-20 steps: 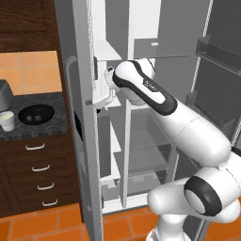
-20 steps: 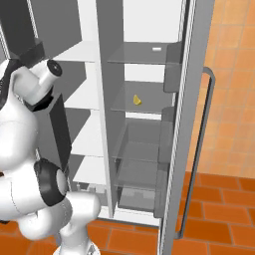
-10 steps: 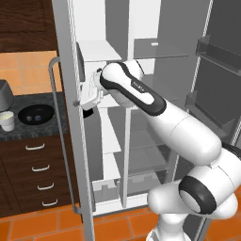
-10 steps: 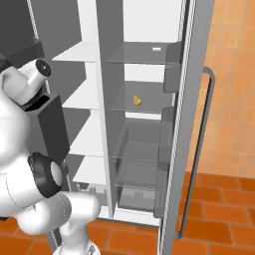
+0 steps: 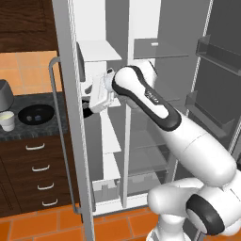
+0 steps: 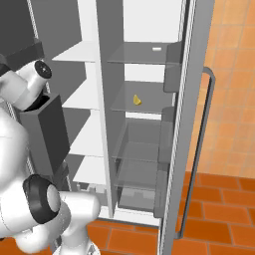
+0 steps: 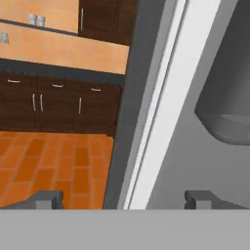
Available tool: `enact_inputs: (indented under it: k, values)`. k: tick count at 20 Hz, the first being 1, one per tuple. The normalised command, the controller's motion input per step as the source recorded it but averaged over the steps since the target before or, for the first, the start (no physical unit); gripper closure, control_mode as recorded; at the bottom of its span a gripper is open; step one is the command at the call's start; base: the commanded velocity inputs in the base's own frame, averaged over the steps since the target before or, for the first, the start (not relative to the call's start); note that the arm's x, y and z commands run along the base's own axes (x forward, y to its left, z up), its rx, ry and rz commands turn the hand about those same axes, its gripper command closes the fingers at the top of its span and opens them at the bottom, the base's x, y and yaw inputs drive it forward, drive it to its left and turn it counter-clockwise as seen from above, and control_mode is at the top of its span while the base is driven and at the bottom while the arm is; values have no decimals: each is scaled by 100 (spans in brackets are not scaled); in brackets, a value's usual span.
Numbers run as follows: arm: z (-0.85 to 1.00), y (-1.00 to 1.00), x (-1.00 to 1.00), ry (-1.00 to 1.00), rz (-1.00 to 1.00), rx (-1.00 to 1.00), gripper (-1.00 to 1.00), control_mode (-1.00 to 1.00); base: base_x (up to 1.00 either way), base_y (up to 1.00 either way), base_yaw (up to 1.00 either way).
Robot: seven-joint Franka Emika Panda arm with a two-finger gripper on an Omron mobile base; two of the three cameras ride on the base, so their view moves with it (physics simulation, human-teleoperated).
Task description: Grab a lemon wedge from the fridge and one ice cube from the ice bowl, and put them in the glass of lemonade.
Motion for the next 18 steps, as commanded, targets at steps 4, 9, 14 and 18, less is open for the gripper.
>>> enact_inputs:
  k: [4, 9, 14, 18]
  values:
    - [7, -96, -38, 3, -12, 0, -100, -100, 0, 0, 0]
    - [0, -99, 0, 17, -21, -4, -100, -100, 0, 0, 0]
    - [0, -90, 10, 26, -38, -14, -100, -100, 0, 0, 0]
    - [-6, -73, 21, 28, -47, -19, -100, -100, 0, 0, 0]
